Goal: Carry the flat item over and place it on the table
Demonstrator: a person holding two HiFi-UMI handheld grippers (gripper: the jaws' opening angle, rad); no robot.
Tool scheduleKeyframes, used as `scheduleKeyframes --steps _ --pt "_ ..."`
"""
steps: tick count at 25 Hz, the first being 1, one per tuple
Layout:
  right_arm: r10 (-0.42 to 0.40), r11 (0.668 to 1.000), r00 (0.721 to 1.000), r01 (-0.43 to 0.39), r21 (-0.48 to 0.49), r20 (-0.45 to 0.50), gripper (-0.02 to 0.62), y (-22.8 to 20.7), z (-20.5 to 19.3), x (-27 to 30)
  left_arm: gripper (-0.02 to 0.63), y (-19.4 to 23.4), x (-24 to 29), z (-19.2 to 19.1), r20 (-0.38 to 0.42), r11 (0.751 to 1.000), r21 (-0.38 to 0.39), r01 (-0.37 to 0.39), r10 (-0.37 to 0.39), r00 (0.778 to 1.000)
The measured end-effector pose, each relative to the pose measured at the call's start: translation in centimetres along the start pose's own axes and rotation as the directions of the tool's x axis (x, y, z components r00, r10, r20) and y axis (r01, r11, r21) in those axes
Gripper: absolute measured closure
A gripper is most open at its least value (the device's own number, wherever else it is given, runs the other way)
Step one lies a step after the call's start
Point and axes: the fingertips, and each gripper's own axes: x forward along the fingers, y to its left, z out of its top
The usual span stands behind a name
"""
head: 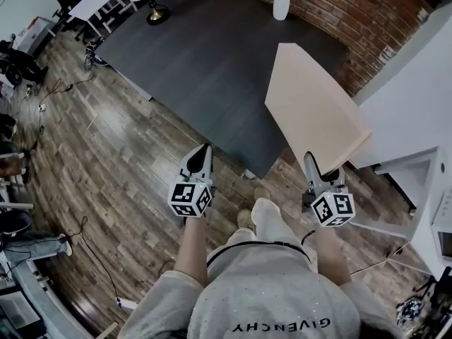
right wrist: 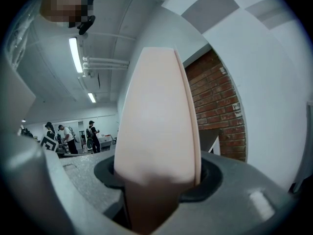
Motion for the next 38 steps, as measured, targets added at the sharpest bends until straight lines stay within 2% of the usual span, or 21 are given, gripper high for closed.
scheduleKeyframes --steps 20,31,38 --pt "0.085 0.996 0.995 -0.083 0.034 -0.057 0.333 -2.3 0.4 9.1 0.607 2.1 7.2 1.3 -0.011 0.999 -0.014 -0.043 0.043 0.999" --pt "0.127 0.979 0.991 -0.117 0.168 -0.052 0.331 -2.6 0.1 13.0 0.607 2.9 9.6 1.4 -0.019 0.999 -0.013 -0.052 0.051 0.999" --pt "0.131 0.949 0.99 -0.109 0.296 -0.057 0.331 -2.6 -0.2 15.3 0.607 3.6 10.3 2.1 -0.005 0.998 -0.003 -0.055 0.055 0.998"
